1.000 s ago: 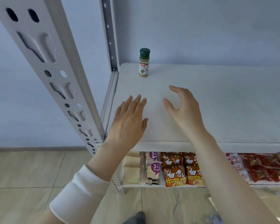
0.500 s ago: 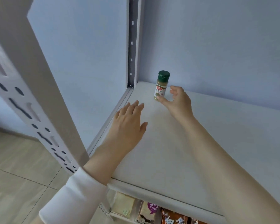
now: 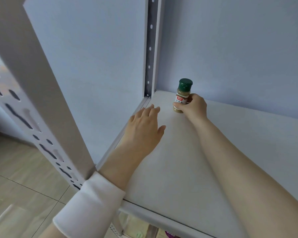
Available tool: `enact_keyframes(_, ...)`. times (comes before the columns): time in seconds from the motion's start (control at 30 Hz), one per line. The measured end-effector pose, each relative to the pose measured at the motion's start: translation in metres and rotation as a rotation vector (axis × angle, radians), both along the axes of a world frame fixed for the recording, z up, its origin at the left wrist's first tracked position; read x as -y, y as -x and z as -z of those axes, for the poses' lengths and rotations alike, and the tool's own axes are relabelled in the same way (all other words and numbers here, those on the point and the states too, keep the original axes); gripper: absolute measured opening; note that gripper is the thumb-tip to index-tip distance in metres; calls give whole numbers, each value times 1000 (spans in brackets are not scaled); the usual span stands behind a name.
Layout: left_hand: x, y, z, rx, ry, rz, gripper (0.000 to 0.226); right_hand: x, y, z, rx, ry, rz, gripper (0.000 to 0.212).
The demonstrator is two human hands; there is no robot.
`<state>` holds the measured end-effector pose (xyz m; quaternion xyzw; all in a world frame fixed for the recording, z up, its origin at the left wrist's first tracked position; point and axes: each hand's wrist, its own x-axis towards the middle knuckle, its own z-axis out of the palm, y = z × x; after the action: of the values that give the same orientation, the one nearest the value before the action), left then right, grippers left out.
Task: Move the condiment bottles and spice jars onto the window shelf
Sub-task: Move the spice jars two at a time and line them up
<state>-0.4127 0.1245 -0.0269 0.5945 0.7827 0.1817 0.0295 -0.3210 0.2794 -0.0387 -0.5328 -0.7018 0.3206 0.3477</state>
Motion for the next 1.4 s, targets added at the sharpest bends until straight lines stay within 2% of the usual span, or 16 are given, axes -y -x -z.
enact_keyframes(0.27, 24, -11, -11, 38, 19, 71, 58, 53, -23, -17, -55, 37, -38, 47)
enact_keyframes(0.43, 63, -24, -17, -7, 27, 106, 58, 108, -49, -31, -94, 69, -68, 43)
enact_keyframes(0.57, 112, -38, -15, 7, 0, 106, 58, 161, -70, -36, -125, 87, -116, 35)
enact_keyframes(0.73, 187, -57, -7, 36, -3, 111, 57, 238, -89, -32, -122, 91, -219, 36)
enact_keyframes(0.9, 268, -55, 9, 20, 24, 71, 57, 318, -95, -15, -183, 190, -321, 28)
enact_keyframes(1.13, 372, 1, 30, 36, 89, -167, 57, 412, -23, 18, -171, 365, -515, 25)
enact_keyframes(1.4, 520, 132, 47, 122, 39, -534, 57, 534, 150, 46, -159, 502, -802, 21)
